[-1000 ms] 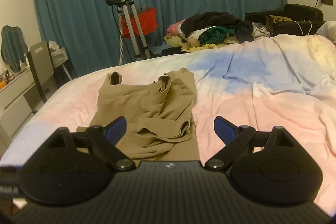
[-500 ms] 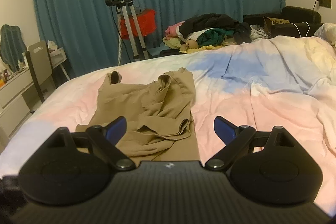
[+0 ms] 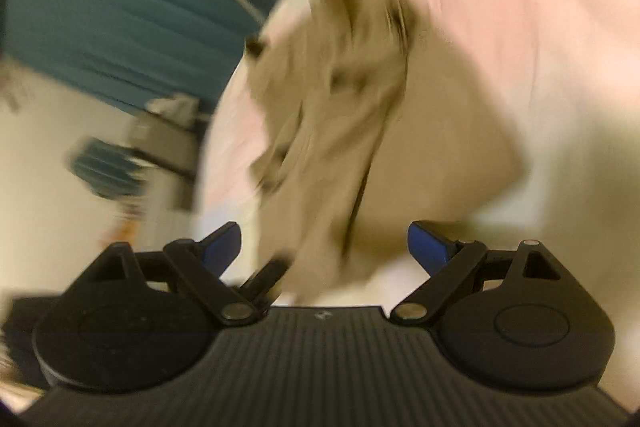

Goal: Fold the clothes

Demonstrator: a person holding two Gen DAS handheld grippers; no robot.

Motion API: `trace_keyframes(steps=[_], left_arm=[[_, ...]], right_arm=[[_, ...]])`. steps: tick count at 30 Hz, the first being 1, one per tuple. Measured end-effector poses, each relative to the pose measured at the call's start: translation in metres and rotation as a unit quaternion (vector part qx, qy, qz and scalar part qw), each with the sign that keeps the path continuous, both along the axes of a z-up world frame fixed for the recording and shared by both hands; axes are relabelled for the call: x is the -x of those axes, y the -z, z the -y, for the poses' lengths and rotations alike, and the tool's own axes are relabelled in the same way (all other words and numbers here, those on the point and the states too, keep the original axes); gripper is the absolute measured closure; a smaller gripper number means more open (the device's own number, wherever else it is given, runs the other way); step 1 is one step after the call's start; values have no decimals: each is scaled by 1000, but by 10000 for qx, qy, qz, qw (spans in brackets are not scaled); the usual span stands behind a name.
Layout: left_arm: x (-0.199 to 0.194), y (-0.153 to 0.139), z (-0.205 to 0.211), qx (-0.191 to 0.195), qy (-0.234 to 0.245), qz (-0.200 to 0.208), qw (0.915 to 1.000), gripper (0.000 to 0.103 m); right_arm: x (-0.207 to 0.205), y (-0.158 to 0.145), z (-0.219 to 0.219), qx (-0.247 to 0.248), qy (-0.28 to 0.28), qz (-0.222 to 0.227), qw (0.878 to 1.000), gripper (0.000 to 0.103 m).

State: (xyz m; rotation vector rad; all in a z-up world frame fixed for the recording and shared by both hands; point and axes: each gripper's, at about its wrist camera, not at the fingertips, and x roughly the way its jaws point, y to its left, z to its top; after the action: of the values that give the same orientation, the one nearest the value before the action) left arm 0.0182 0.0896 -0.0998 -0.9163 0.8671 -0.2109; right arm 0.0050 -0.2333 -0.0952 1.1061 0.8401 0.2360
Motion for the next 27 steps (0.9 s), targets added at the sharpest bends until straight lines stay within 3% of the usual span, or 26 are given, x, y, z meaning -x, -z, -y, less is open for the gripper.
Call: trace_keyframes(steps=[4,6,8,10,13,15,23,27], left_arm=[[2,-9,-3,204,-130,284,9993,96],[3,-14,-3,170,-124,396,9990,97],[4,-17,-2,122,-118,491,9987,97],[3,-18,0,101,-123,535,9984,97],[0,-20,2,136,-110,614,9980,97],[-1,-23,3,130,-76,676,9976,97],[14,-50,1,45,-147,1104,9938,99],[39,-77,-2,-10,-98,1612,9869,99]], right_arm=[[9,17,3,-277,350,-354,9984,14],[13,23,8,-309,654,-470,9963,33],[16,28,19,-307,1108,-477,9922,34],[16,31,28,-168,1481,-458,9878,55],[13,35,37,-56,1779,-514,9827,78],[11,32,34,73,1756,-411,9836,87],[27,-14,29,348,1622,506,9848,93],[52,-34,30,340,1545,872,9836,93]])
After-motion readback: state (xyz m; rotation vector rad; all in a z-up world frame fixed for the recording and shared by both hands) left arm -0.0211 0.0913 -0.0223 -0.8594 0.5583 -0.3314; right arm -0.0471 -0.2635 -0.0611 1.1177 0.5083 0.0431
